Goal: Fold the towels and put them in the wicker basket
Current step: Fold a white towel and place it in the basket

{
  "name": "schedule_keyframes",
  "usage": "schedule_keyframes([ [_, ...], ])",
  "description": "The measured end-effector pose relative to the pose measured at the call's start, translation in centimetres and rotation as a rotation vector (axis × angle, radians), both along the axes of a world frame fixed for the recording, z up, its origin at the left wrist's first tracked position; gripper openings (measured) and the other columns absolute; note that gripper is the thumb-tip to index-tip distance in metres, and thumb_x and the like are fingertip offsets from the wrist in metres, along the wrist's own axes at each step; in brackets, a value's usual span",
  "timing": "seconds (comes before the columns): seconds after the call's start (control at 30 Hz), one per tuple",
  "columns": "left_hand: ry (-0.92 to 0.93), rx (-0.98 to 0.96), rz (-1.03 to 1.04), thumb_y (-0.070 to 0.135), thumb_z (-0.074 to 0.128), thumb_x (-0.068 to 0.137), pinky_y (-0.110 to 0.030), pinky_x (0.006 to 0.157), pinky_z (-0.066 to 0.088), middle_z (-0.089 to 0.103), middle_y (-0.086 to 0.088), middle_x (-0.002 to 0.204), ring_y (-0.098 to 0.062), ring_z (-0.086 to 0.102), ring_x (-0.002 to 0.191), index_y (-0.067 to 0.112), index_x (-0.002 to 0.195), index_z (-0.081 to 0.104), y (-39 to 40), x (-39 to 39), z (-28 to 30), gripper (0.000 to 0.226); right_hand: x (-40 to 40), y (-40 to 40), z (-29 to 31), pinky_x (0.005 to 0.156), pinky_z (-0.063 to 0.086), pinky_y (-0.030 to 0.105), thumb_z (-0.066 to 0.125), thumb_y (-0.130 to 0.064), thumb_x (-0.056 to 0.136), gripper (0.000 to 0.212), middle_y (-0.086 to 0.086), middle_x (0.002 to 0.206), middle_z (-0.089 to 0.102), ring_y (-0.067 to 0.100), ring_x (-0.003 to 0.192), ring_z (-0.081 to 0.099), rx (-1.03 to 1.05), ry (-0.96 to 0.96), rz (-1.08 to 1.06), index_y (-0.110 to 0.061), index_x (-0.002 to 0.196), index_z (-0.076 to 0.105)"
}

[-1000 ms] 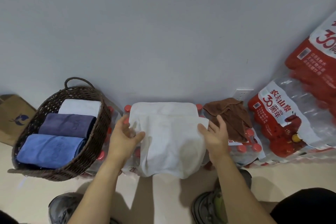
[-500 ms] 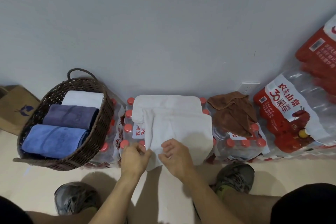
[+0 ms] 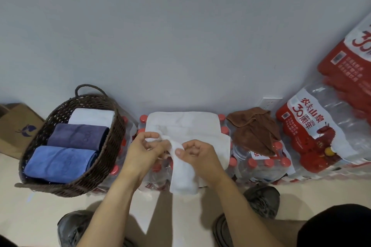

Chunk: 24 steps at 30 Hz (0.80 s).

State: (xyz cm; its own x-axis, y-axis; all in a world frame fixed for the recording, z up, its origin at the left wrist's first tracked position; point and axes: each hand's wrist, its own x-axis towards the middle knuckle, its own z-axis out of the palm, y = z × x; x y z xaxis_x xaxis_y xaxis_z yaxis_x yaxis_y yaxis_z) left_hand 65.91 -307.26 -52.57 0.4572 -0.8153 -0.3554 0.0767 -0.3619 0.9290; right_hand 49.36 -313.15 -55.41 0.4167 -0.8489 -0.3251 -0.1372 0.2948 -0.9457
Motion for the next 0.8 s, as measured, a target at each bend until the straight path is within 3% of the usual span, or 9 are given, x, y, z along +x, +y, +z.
schedule_keyframes([
  [0.07, -0.197, -0.036, -0.172, 0.035, 0.085, 0.072, -0.021, 0.057, 0.055, 0.069, 0.004, 0.094, -0.007, 0.068, 0.075, 0.033, 0.104, 0.065, 0.0, 0.2, 1.3, 0.039, -0.2, -0.5, 1.2, 0.079, 0.055, 0.032, 0.082, -0.026, 0.079, 0.018, 0.009, 0.086, 0.076, 0.017, 0.079, 0.069, 0.005, -0.034, -0.040, -0.015, 0.087, 0.071],
  [0.17, -0.201, 0.002, -0.406, 0.048, 0.088, 0.062, -0.021, 0.057, 0.052, 0.066, 0.006, 0.095, -0.010, 0.067, 0.073, 0.043, 0.113, 0.058, 0.0, -0.5, 2.7, 0.060, -0.6, -0.9, 2.7, 0.084, 0.058, 0.040, 0.078, -0.030, 0.083, 0.020, 0.010, 0.093, 0.076, 0.023, 0.087, 0.072, 0.004, -0.096, -0.085, -0.014, 0.094, 0.073],
  [0.23, -0.244, 0.029, -0.445, 0.042, 0.086, 0.067, -0.018, 0.056, 0.048, 0.071, 0.001, 0.085, -0.009, 0.067, 0.066, 0.041, 0.118, 0.050, -0.1, -1.5, 2.9, 0.062, -0.7, -1.0, 3.4, 0.085, 0.058, 0.040, 0.077, -0.036, 0.083, 0.021, 0.006, 0.097, 0.076, 0.024, 0.093, 0.072, -0.022, -0.108, -0.106, -0.019, 0.096, 0.074],
  [0.3, -0.278, -0.007, -0.370, 0.029, 0.081, 0.077, -0.019, 0.051, 0.046, 0.072, -0.001, 0.076, -0.011, 0.066, 0.060, 0.036, 0.118, 0.048, -0.2, -2.2, 3.0, 0.053, -0.8, -1.1, 3.9, 0.086, 0.056, 0.037, 0.076, -0.039, 0.083, 0.022, 0.002, 0.099, 0.076, 0.020, 0.097, 0.072, -0.044, -0.100, -0.111, -0.024, 0.099, 0.074],
  [0.4, -0.171, -0.120, -0.219, 0.017, 0.076, 0.083, -0.020, 0.045, 0.045, 0.071, -0.006, 0.071, -0.014, 0.064, 0.054, 0.033, 0.117, 0.051, -0.5, -2.7, 3.5, 0.045, -1.3, -1.5, 4.9, 0.090, 0.055, 0.034, 0.077, -0.041, 0.080, 0.029, -0.006, 0.106, 0.074, 0.011, 0.100, 0.070, -0.070, -0.079, -0.044, -0.031, 0.107, 0.071],
  [0.5, -0.032, -0.276, -0.037, 0.011, 0.073, 0.085, -0.026, 0.053, 0.052, 0.072, -0.007, 0.070, -0.015, 0.063, 0.057, 0.027, 0.109, 0.062, -0.7, -3.0, 4.3, 0.031, -2.2, -1.9, 6.7, 0.090, 0.055, 0.027, 0.081, -0.046, 0.072, 0.044, -0.016, 0.116, 0.069, 0.005, 0.106, 0.067, -0.142, 0.014, 0.148, -0.036, 0.113, 0.068],
  [0.57, 0.077, -0.344, 0.037, 0.007, 0.072, 0.086, -0.022, 0.059, 0.055, 0.073, -0.007, 0.074, -0.016, 0.069, 0.066, 0.021, 0.098, 0.071, -0.7, -3.1, 4.8, 0.019, -2.7, -2.0, 7.7, 0.088, 0.056, 0.027, 0.084, -0.042, 0.070, 0.046, -0.012, 0.115, 0.070, 0.010, 0.105, 0.068, -0.116, 0.002, 0.249, -0.033, 0.113, 0.068],
  [0.63, 0.141, -0.353, 0.054, 0.004, 0.071, 0.085, -0.024, 0.069, 0.058, 0.075, -0.008, 0.082, -0.019, 0.072, 0.077, 0.018, 0.093, 0.075, -0.9, -3.2, 5.2, 0.016, -3.1, -2.1, 8.3, 0.089, 0.058, 0.036, 0.085, -0.036, 0.072, 0.046, -0.005, 0.113, 0.071, 0.016, 0.104, 0.069, -0.080, -0.009, 0.274, -0.029, 0.114, 0.068],
  [0.8, 0.220, -0.367, -0.040, 0.002, 0.075, 0.079, -0.019, 0.073, 0.056, 0.075, -0.004, 0.084, -0.014, 0.073, 0.081, 0.013, 0.103, 0.073, -1.0, -3.5, 6.3, 0.027, -3.1, -2.1, 9.0, 0.082, 0.059, 0.050, 0.078, -0.016, 0.084, 0.024, 0.017, 0.101, 0.072, 0.033, 0.095, 0.071, -0.123, -0.011, 0.181, -0.008, 0.104, 0.067],
])
